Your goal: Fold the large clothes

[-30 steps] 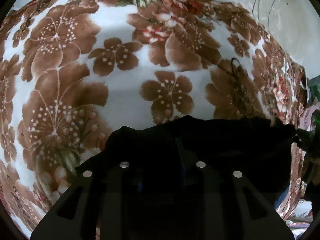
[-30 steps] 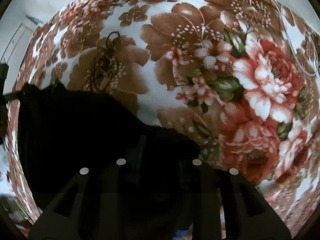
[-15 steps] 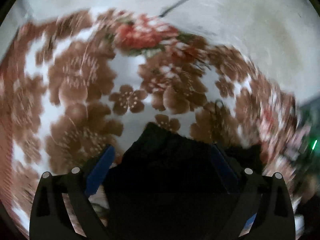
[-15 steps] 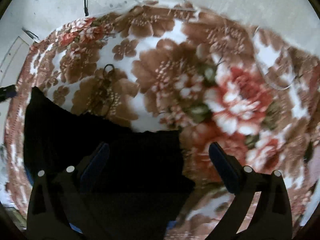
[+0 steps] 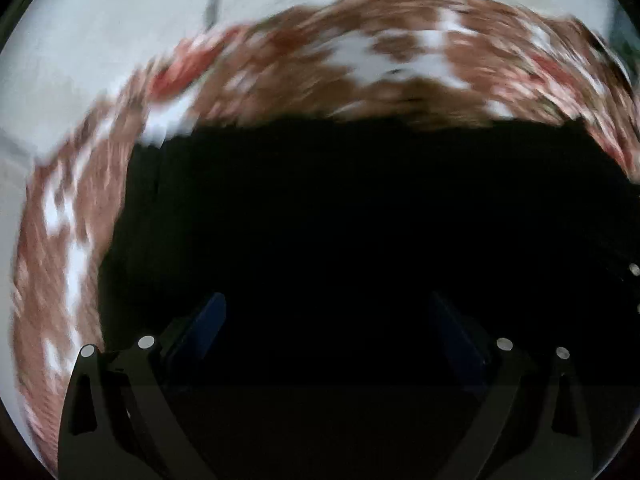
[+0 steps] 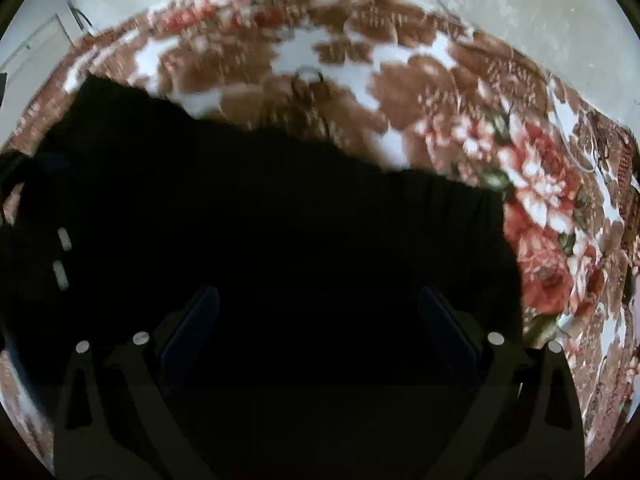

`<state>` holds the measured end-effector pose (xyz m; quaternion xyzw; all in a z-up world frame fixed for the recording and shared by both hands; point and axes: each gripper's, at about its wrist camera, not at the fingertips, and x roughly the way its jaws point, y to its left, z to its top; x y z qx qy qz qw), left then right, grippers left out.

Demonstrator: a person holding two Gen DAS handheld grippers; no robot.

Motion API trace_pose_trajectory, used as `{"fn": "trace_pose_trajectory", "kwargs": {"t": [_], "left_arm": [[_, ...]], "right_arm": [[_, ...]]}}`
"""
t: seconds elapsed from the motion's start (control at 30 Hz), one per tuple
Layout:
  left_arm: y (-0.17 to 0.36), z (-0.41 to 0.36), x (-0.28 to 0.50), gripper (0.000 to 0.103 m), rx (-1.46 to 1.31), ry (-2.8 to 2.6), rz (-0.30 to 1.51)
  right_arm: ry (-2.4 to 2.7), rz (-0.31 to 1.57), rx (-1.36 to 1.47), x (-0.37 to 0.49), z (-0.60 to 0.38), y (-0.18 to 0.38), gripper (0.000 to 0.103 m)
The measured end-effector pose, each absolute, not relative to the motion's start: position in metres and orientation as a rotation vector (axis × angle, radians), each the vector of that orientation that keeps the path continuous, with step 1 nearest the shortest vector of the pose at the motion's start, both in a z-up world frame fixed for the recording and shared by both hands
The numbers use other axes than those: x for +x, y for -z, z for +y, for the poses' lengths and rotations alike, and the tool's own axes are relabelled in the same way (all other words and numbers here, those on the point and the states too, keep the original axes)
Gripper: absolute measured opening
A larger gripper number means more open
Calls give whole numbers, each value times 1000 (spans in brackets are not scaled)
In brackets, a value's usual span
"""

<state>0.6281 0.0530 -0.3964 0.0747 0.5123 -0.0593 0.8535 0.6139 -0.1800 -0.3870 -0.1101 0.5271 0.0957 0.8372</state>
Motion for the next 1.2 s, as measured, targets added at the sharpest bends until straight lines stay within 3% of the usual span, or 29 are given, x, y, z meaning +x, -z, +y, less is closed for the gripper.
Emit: {"fn": "trace_pose_trajectory", "kwargs": {"t": [0.37, 0.47, 0.67, 0.83, 1.07, 1.2], "left_arm": [[394, 134, 579, 99, 155, -2, 1015], [376, 155, 570, 97, 120, -97, 988], [344, 121, 587, 98, 134, 1, 946], [382, 106, 648, 99, 219, -65, 1049], [355, 145, 633, 97, 243, -144, 992], [334, 152, 599, 98, 198, -63, 962]], "right_arm": [[-37, 1056, -402, 606, -278, 404, 98], [64, 1122, -301, 611, -318, 401, 98], [-105, 1032, -146, 592, -270, 357, 98], [-132, 1058, -267, 584, -232, 393, 98], [-10, 1076, -267, 583, -292, 394, 98], [-83, 1106, -25, 592, -325, 379, 98]]}}
